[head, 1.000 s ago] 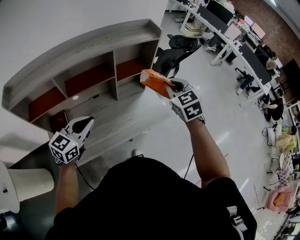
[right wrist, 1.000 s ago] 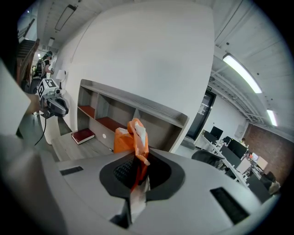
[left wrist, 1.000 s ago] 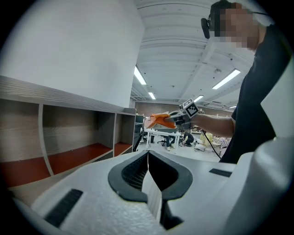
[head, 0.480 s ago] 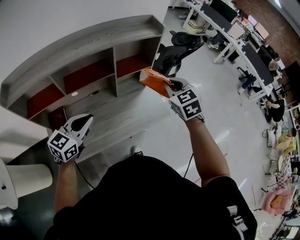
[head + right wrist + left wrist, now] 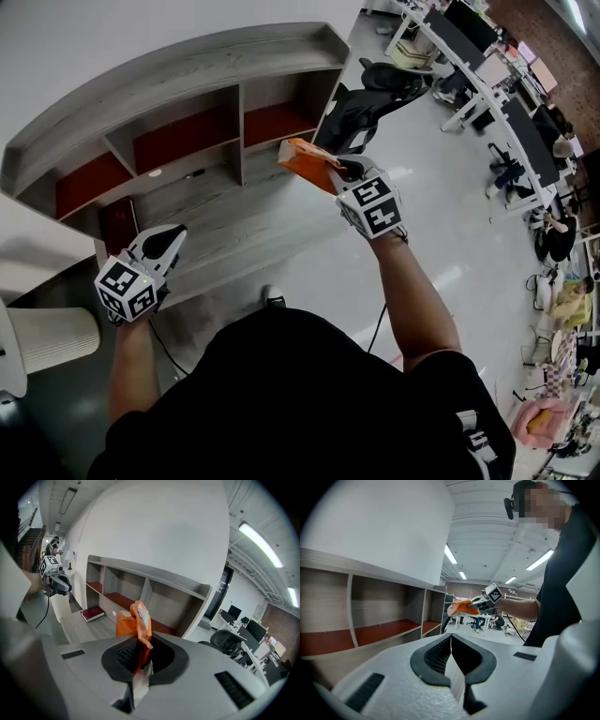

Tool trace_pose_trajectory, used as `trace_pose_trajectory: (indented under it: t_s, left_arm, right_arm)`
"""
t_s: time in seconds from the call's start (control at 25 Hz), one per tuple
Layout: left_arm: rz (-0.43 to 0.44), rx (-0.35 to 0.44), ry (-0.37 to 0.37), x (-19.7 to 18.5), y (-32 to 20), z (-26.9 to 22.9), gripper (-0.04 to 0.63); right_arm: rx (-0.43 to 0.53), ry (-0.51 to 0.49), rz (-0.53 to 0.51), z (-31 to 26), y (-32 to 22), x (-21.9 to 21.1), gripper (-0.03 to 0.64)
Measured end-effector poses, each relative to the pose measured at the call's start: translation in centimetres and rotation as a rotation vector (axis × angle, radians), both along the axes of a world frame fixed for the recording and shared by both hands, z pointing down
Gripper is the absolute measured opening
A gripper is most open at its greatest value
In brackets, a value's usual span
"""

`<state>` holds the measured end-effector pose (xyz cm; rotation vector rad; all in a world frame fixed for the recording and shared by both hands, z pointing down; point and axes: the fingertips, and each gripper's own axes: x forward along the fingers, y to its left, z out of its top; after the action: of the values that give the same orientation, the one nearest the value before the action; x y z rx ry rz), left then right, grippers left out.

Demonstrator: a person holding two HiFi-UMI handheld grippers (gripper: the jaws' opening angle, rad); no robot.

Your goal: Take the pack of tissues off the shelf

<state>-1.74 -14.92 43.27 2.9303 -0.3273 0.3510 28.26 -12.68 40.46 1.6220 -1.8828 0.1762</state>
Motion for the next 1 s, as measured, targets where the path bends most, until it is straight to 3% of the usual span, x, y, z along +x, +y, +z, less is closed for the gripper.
trace_pose_trajectory:
  t_s: [1.0]
  left_arm:
    - [-0.177,-0.079,-0.046,1.3,-2.5,6.2,0.018]
  right_arm:
    - [-0.183,-0.085,-0.150,12.3,-6.4,-0.3,0.015]
